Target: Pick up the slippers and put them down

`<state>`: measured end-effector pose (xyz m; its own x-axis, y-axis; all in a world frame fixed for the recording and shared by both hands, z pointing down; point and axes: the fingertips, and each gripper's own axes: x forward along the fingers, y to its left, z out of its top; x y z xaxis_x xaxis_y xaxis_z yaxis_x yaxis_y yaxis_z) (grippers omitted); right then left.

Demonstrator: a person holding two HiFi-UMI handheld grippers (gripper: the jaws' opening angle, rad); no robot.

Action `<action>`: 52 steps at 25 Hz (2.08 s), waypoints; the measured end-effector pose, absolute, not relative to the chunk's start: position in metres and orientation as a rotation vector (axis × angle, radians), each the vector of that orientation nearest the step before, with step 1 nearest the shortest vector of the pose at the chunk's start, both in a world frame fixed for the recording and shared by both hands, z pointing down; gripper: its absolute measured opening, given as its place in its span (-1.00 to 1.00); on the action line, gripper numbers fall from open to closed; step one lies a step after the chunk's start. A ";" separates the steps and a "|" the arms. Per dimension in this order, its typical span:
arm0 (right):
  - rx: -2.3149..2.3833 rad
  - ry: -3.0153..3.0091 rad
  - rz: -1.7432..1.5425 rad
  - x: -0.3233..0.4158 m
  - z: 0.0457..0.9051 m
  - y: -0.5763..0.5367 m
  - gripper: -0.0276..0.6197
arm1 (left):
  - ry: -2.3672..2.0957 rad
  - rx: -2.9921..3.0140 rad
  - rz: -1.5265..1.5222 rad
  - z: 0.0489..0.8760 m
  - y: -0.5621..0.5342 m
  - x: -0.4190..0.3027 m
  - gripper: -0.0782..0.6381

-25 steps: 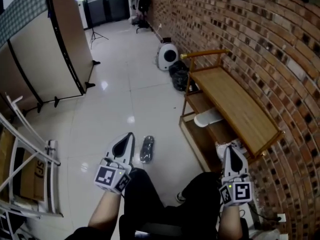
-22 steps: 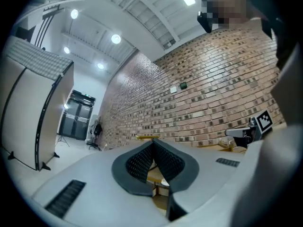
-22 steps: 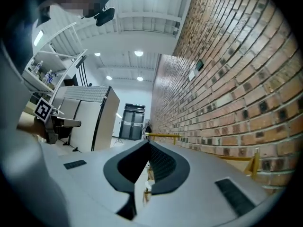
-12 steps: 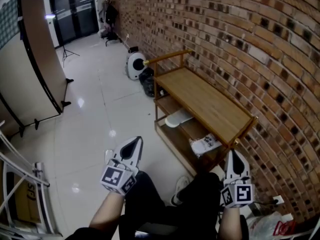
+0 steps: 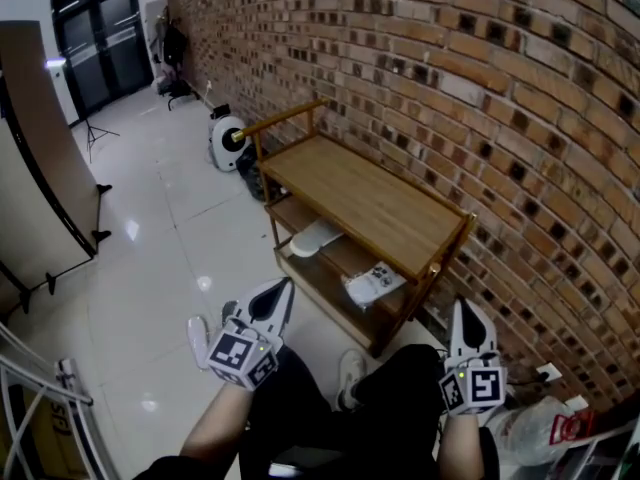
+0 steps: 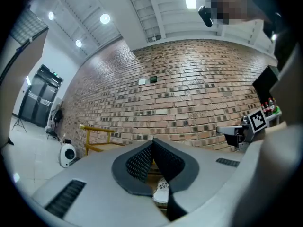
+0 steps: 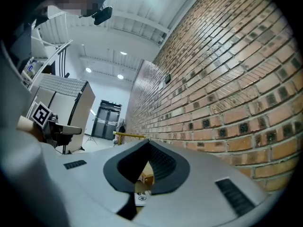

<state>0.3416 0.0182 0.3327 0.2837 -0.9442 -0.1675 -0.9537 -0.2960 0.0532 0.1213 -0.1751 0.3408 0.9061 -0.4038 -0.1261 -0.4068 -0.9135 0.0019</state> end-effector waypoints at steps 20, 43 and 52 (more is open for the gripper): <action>-2.597 1.732 0.135 0.380 0.363 0.037 -0.91 | 0.176 -3.852 0.748 0.390 -0.182 0.206 -0.78; -2.669 1.777 -0.037 0.387 0.405 0.019 -0.91 | 0.717 -4.399 -0.022 0.616 -0.224 0.278 -0.20; -2.703 1.749 -0.134 0.404 0.427 0.019 -0.91 | 0.612 -4.488 -0.079 0.637 -0.231 0.320 -0.20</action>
